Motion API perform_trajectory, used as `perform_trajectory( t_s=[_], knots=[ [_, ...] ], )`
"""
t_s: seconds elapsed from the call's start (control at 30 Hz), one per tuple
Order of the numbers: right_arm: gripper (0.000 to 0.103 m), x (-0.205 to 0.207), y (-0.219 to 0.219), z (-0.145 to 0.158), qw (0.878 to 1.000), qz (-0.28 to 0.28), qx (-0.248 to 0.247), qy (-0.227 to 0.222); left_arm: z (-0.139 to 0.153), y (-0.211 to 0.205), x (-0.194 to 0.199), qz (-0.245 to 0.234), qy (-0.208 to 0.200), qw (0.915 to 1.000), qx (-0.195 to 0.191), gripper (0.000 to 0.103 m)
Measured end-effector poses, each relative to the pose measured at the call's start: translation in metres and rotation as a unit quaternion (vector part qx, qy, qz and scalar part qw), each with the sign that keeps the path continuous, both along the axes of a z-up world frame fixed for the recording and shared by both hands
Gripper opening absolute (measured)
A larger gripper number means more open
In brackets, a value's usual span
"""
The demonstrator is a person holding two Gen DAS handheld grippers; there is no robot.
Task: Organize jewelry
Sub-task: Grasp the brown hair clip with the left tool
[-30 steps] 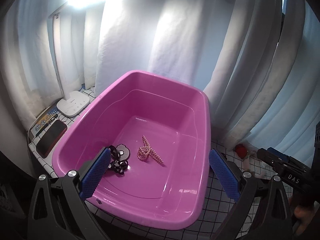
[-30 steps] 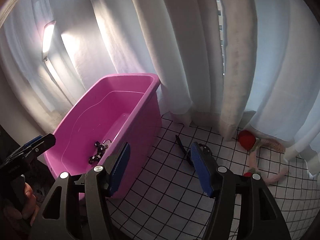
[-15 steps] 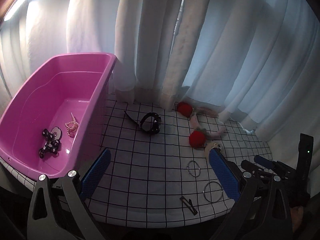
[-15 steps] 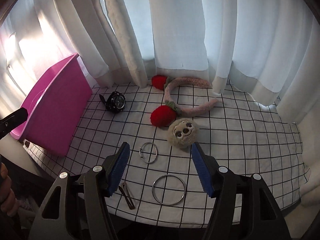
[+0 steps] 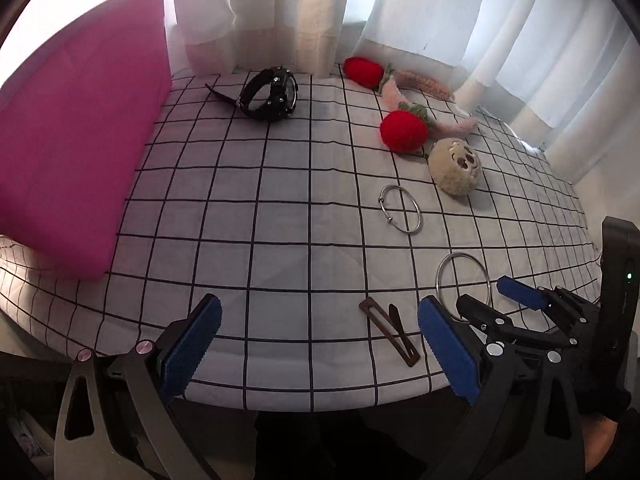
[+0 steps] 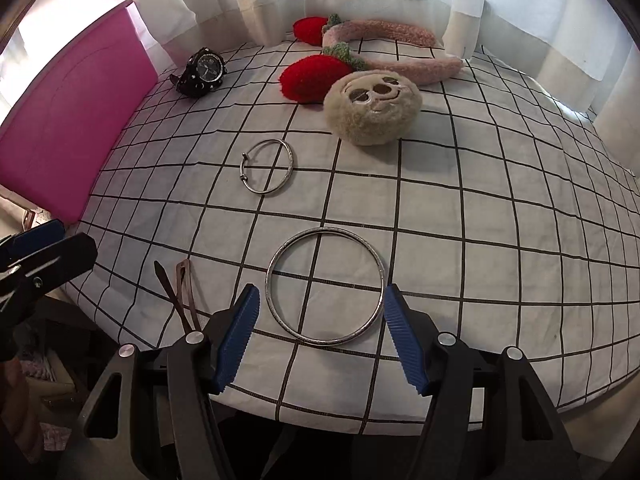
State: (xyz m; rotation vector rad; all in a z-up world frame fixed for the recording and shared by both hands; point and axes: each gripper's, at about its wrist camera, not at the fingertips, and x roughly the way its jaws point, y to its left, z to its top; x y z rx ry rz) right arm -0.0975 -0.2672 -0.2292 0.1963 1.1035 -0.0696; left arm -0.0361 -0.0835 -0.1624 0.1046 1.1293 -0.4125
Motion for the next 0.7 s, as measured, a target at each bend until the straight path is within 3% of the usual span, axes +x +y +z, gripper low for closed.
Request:
perform_trajectory(
  t_s=[0.2,0.33,0.53,0.7],
  knots=[
    [0.066,0.005,0.007,-0.009,1.0,0.023,-0.015,0.001,-0.017,-0.004,-0.009,0.003,0.003,0.9999,0.01,0.097],
    [0.07,0.011,0.014,-0.015,0.996,0.035,-0.08,0.002,-0.024,-0.01,-0.014,0.001,0.002,0.9999,0.017,0.097],
    [0.077,0.008,-0.005,-0.018,0.998,0.02,-0.066,-0.008,-0.033,-0.025,-0.019,-0.008,0.006,0.9998,0.016,0.097],
    [0.078,0.007,-0.027,-0.017,0.998,0.001,-0.064,-0.009,-0.044,-0.041,-0.019,-0.011,0.035,0.9993,0.003,0.097]
  ],
)
